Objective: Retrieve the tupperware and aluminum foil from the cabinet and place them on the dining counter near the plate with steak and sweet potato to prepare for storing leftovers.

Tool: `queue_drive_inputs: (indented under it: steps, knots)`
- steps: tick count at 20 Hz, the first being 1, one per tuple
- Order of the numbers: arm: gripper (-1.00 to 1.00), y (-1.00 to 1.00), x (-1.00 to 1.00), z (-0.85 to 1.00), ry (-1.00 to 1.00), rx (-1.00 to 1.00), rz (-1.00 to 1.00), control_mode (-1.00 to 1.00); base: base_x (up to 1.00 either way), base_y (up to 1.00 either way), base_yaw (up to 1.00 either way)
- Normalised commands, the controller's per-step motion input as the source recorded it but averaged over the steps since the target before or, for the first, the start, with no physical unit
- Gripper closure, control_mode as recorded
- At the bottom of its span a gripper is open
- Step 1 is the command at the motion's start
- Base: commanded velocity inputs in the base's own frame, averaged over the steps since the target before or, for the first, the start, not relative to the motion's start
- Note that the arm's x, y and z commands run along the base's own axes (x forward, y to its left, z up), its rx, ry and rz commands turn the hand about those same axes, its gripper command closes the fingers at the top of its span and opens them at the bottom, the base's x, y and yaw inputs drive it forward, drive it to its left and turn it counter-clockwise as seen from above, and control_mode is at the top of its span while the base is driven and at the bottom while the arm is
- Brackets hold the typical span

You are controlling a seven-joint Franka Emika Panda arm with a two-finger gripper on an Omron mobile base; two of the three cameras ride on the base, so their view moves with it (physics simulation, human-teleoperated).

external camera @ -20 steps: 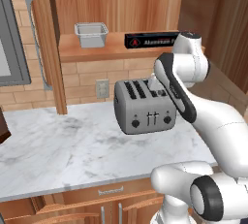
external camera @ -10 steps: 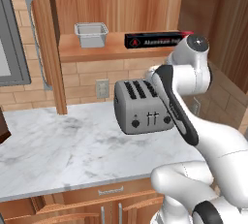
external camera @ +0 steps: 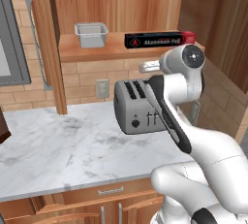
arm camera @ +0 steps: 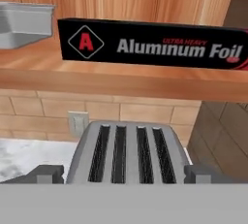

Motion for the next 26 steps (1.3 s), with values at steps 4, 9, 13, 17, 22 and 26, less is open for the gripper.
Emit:
queue_drive_inputs:
  steps: [4, 9, 13, 17, 22, 26]
  knots:
    - [-1.00, 0.21, 0.15, 0.47, -0.01, 0.01, -0.06, -1.00, 0.00, 0.00, 0.00]
    - [-1.00, 0.24, 0.16, 0.47, 0.00, 0.07, -0.04, -1.00, 0.00, 0.00, 0.00]
    - [-1.00, 0.24, 0.15, 0.33, 0.00, 0.08, -0.05, -1.00, 0.00, 0.00, 0.00]
    - [-1.00, 0.34, 0.18, 0.03, 0.00, 0.01, -0.08, -1.00, 0.00, 0.00, 0.00]
    - [-1.00, 0.37, 0.31, 0.00, 0.00, 0.00, -0.12, -1.00, 0.00, 0.00, 0.00]
    - [-1.00, 0.30, 0.31, 0.04, 0.01, 0.04, -0.16, -1.00, 0.00, 0.00, 0.00]
